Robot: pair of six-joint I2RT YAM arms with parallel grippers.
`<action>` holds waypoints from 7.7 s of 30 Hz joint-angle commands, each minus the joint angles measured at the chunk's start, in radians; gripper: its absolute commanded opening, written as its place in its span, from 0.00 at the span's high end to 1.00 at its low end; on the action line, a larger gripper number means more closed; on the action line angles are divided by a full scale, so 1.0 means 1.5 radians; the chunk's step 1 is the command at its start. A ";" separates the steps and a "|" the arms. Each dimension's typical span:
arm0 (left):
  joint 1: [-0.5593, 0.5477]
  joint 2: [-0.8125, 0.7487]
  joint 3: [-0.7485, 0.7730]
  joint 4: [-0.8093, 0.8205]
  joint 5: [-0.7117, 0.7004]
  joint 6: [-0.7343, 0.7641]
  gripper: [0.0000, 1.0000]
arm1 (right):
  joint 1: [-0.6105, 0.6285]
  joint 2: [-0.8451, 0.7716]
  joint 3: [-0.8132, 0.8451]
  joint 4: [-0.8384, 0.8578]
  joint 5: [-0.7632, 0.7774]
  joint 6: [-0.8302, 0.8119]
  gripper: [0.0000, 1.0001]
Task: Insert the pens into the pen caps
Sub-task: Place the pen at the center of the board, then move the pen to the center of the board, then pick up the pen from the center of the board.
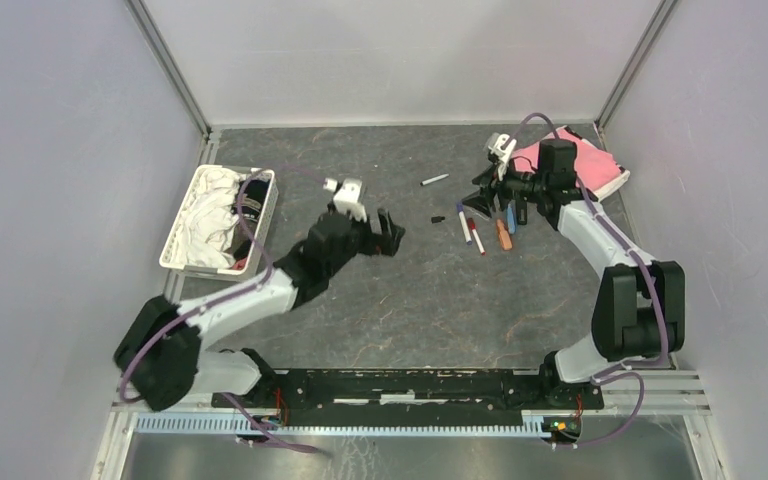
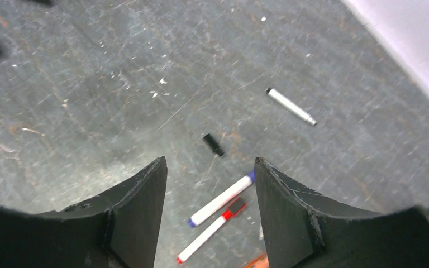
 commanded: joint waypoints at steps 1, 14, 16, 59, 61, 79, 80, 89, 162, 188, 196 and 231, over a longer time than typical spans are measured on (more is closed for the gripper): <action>0.088 0.143 0.200 -0.123 0.234 0.071 0.00 | 0.000 -0.072 -0.053 -0.011 0.001 0.038 0.35; 0.122 0.654 0.880 -0.513 0.283 0.353 0.31 | -0.120 -0.122 -0.137 -0.001 -0.081 0.042 0.33; 0.126 0.688 0.925 -0.515 0.279 0.385 0.34 | -0.124 -0.116 -0.136 -0.007 -0.094 0.039 0.33; 0.168 0.878 1.007 -0.500 0.301 0.343 0.98 | -0.133 -0.101 -0.117 -0.061 -0.137 -0.006 0.34; 0.168 0.827 0.928 -0.488 0.254 0.317 0.98 | -0.133 -0.100 -0.119 -0.061 -0.143 -0.005 0.34; -0.019 0.370 0.152 -0.170 0.103 -0.267 0.98 | -0.058 -0.108 -0.189 0.067 -0.075 0.112 0.35; -0.035 0.373 0.146 -0.168 0.090 -0.316 0.98 | -0.058 -0.105 -0.190 0.067 -0.070 0.116 0.35; -0.121 0.459 0.149 -0.107 0.069 -0.617 0.92 | -0.027 -0.086 -0.193 0.067 -0.050 0.125 0.35; -0.070 0.287 -0.211 0.769 0.108 -0.389 0.05 | 0.143 -0.086 -0.322 0.110 0.088 0.300 1.00; -0.054 0.540 -0.090 0.949 0.134 -0.518 0.45 | 0.129 -0.090 -0.361 0.224 -0.072 0.416 1.00; -0.052 0.540 -0.071 0.949 0.172 -0.527 0.84 | 0.133 -0.090 -0.358 0.212 -0.061 0.402 1.00; -0.080 0.484 -0.055 0.949 0.160 -0.493 0.96 | 0.148 -0.111 -0.363 0.224 -0.056 0.396 1.00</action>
